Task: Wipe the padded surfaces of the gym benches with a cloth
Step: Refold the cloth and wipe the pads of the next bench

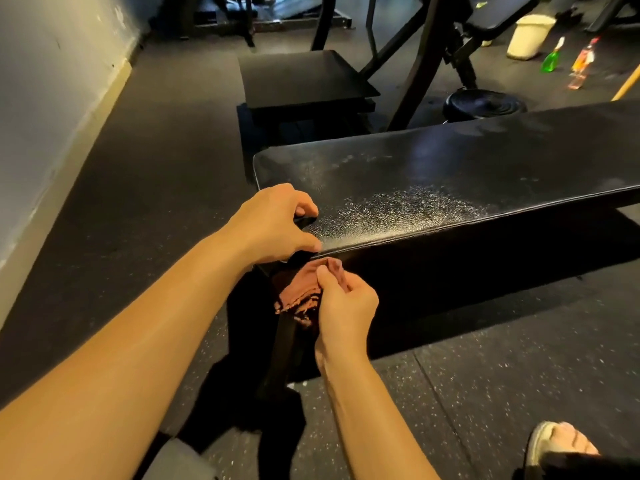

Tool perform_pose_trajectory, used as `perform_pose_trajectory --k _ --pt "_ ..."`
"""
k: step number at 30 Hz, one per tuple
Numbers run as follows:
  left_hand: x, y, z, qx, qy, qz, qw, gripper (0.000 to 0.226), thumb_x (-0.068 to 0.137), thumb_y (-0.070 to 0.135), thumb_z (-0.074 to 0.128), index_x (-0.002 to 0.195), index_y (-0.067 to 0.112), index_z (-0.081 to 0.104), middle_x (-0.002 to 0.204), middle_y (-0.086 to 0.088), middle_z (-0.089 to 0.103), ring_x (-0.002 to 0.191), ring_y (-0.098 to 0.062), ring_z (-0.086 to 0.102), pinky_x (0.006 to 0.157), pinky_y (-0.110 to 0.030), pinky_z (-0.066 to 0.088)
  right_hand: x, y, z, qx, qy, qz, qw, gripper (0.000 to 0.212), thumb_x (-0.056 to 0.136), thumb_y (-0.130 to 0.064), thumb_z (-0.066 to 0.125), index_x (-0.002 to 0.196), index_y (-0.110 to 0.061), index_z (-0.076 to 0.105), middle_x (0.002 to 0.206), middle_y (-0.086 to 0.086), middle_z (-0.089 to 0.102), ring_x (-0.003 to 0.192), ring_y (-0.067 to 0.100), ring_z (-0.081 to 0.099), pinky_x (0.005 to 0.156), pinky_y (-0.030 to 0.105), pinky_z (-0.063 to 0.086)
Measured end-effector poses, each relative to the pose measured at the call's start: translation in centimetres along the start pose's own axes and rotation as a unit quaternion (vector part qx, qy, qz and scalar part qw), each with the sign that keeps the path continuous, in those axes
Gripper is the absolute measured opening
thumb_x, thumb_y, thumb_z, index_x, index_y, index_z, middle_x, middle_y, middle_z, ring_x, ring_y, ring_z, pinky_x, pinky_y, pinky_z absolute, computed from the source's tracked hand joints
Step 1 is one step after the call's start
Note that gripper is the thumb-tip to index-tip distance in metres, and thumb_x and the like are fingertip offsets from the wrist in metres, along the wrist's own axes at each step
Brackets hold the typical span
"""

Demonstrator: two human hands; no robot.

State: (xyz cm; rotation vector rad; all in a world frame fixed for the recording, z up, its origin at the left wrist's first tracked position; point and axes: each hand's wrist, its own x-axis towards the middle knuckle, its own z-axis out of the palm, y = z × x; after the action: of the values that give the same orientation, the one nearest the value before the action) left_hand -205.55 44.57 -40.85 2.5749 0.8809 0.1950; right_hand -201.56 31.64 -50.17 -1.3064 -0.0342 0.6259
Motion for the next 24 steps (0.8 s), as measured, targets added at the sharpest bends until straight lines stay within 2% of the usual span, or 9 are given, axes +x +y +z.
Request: perform_pose_trajectory --k 3,7,11,15,17,20,22,24 --pt "-0.1 -0.1 0.0 0.006 0.0 -0.001 1.0 0.053 0.076 0.044 0.087 0.124 0.03 0.068 0.115 0.011 0.057 0.117 -0.014 0.06 0.095 -0.038 0.051 0.0 -0.3 0.0 0.002 -0.006 0.027 1.0 0.022 0.092 -0.002 0.068 0.071 -0.007 0.072 0.061 -0.001 0.07 0.062 0.011 0.069 0.055 0.021 0.05" --pt "-0.3 0.0 0.1 -0.003 0.001 -0.002 1.0 0.053 0.078 0.043 0.086 0.126 0.03 0.068 0.119 0.01 0.059 0.118 -0.016 0.06 0.1 -0.042 0.052 0.6 0.2 -0.9 0.009 0.031 0.052 0.998 0.011 0.09 0.0 0.068 0.081 0.0 0.073 0.07 -0.008 0.073 0.074 0.01 0.072 0.065 0.026 0.054" --pt "-0.3 -0.1 -0.1 0.002 0.003 0.002 1.0 0.052 0.078 0.045 0.085 0.125 0.031 0.068 0.12 0.009 0.06 0.117 -0.017 0.06 0.101 -0.045 0.052 -0.1 -0.2 -0.2 -0.015 -0.003 -0.001 1.0 0.015 0.091 -0.008 0.07 0.076 -0.004 0.072 0.072 0.004 0.072 0.069 0.013 0.07 0.064 0.028 0.055" --pt "-0.2 0.0 0.1 0.001 0.003 0.002 1.0 0.052 0.077 0.045 0.086 0.124 0.031 0.068 0.119 0.009 0.059 0.116 -0.017 0.061 0.1 -0.045 0.053 0.6 -1.1 -0.5 0.07 0.048 0.025 0.996 0.017 0.091 0.0 0.068 0.078 -0.008 0.075 0.072 0.003 0.075 0.073 0.019 0.073 0.064 0.03 0.057" --pt "-0.3 -0.1 0.0 0.0 0.001 0.002 1.0 0.053 0.077 0.046 0.086 0.124 0.031 0.068 0.119 0.009 0.06 0.115 -0.017 0.061 0.099 -0.044 0.053 0.5 -0.9 -0.1 0.079 0.067 0.013 0.995 0.015 0.093 -0.001 0.066 0.082 -0.008 0.075 0.074 0.005 0.075 0.073 0.019 0.074 0.065 0.031 0.059" --pt "-0.2 -0.1 0.0 0.007 0.003 0.0 1.0 0.052 0.077 0.045 0.086 0.124 0.031 0.068 0.118 0.009 0.06 0.115 -0.016 0.06 0.098 -0.042 0.053 -1.0 -0.1 1.2 0.031 0.019 0.012 0.999 0.017 0.092 -0.002 0.066 0.077 -0.004 0.073 0.066 0.002 0.071 0.062 0.011 0.069 0.058 0.026 0.053" --pt "-0.2 0.1 0.0 0.007 0.001 0.0 1.0 0.052 0.077 0.045 0.086 0.124 0.031 0.068 0.118 0.009 0.059 0.114 -0.016 0.06 0.097 -0.041 0.052 -0.3 -0.5 0.4 0.004 0.02 0.009 1.0 0.017 0.089 -0.003 0.069 0.073 -0.007 0.073 0.067 0.004 0.071 0.065 0.014 0.068 0.062 0.031 0.055" --pt "-0.2 0.1 0.0 0.004 0.0 0.002 1.0 0.052 0.077 0.045 0.086 0.124 0.031 0.068 0.118 0.009 0.059 0.115 -0.017 0.06 0.099 -0.042 0.053 2.0 -1.1 -1.0 0.042 0.075 -0.001 0.996 0.017 0.087 -0.002 0.069 0.072 -0.008 0.073 0.071 0.007 0.072 0.07 0.021 0.069 0.069 0.039 0.057"
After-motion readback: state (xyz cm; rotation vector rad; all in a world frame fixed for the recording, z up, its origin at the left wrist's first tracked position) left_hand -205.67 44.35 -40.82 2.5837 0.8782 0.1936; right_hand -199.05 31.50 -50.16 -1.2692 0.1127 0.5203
